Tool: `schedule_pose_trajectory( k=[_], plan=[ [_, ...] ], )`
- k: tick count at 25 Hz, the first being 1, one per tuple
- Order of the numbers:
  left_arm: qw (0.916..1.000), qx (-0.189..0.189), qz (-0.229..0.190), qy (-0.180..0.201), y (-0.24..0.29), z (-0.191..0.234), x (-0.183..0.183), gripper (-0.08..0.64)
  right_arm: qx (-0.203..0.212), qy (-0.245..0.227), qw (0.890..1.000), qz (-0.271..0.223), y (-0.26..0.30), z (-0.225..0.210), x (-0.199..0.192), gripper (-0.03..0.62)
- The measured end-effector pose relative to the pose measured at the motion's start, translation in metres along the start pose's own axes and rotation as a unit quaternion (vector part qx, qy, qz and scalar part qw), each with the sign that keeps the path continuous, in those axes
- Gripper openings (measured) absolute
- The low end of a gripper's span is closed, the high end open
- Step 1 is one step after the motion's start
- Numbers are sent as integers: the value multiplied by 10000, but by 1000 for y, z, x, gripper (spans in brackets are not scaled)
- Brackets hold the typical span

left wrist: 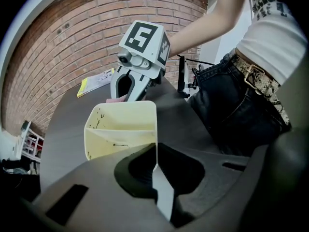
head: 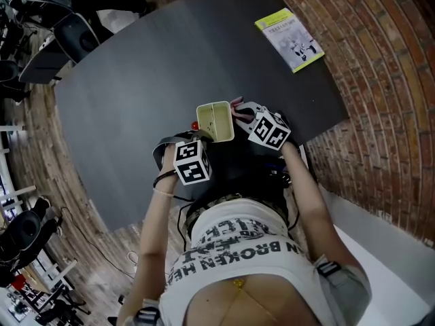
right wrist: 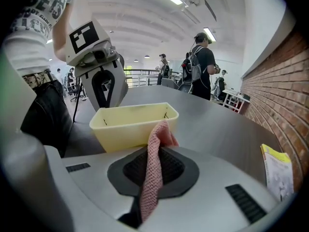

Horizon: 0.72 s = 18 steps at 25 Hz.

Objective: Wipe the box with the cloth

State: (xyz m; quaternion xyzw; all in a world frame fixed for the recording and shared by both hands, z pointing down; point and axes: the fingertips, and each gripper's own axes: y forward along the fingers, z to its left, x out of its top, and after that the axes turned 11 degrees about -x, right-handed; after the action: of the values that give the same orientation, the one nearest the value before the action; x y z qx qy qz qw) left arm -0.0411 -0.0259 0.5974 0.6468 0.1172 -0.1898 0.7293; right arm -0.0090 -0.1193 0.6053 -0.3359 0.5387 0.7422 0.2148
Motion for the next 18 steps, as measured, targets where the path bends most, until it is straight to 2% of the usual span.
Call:
schedule_pose_trajectory(
  k=[18],
  plan=[
    [9999,14,12,-117,4,1,-3,18,309,176,9993,97,-22,51,-10,17]
  ],
)
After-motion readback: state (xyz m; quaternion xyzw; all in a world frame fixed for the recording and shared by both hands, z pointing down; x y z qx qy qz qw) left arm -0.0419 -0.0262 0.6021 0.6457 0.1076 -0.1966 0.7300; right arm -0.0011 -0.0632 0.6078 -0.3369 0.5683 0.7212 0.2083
